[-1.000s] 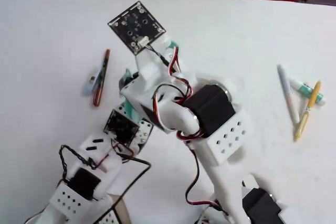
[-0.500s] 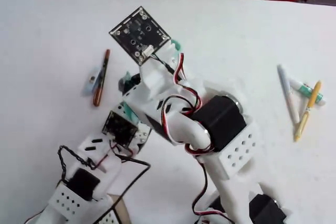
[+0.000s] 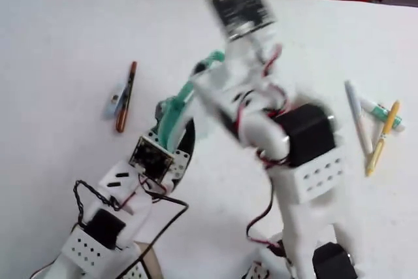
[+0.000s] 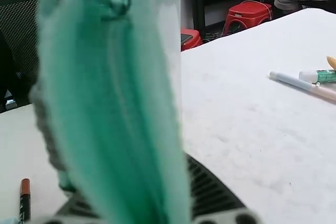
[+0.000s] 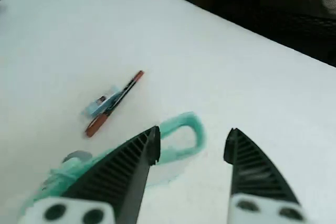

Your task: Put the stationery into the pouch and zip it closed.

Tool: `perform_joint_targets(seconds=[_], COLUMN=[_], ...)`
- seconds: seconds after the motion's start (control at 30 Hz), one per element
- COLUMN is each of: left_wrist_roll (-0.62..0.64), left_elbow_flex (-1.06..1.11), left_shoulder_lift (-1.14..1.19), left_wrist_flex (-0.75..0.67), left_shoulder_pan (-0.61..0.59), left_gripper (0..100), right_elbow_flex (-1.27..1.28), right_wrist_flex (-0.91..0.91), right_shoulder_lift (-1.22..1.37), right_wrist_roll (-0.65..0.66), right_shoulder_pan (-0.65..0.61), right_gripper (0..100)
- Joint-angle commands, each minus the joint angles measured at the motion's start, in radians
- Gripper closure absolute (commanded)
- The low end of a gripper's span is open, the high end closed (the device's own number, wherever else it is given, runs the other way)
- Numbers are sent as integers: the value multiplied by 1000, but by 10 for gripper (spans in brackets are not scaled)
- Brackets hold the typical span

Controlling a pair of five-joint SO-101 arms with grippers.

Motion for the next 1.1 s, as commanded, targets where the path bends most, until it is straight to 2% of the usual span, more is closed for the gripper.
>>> perform_joint_targets(seconds=[0.0, 0.13, 0.23, 0.33, 0.43, 0.57, 0.73, 0.93, 1.07], left_wrist_roll=[-9, -9, -9, -9, -9, -9, -9, -94, -92], left_elbow_flex=[-55, -55, -55, -55, -55, -55, -48, 11, 29], left_shoulder_lift=[-7, -7, -7, -7, -7, -7, -7, -7, -7], left_wrist_flex=[-8, -8, -8, -8, -8, -5, -2, -71, -109], left_shoulder_pan=[-5, -5, -5, -5, -5, -5, -5, 4, 4], left_gripper=[976, 976, 976, 976, 976, 976, 976, 976, 976], right_elbow_flex=[-60, -63, -32, 12, 21, 21, 21, 21, 21], right_wrist_flex=[-15, 1, -39, -108, -154, -208, -312, -458, -512], right_shoulder_lift=[-58, -64, -2, 117, 274, 484, 688, 817, 866], right_wrist_roll=[-5, 20, 120, 206, 232, 232, 230, 232, 232], right_shoulder_pan=[191, 495, 699, 834, 934, 1017, 1061, 1086, 1087], right_gripper=[796, 796, 797, 797, 797, 797, 797, 844, 827])
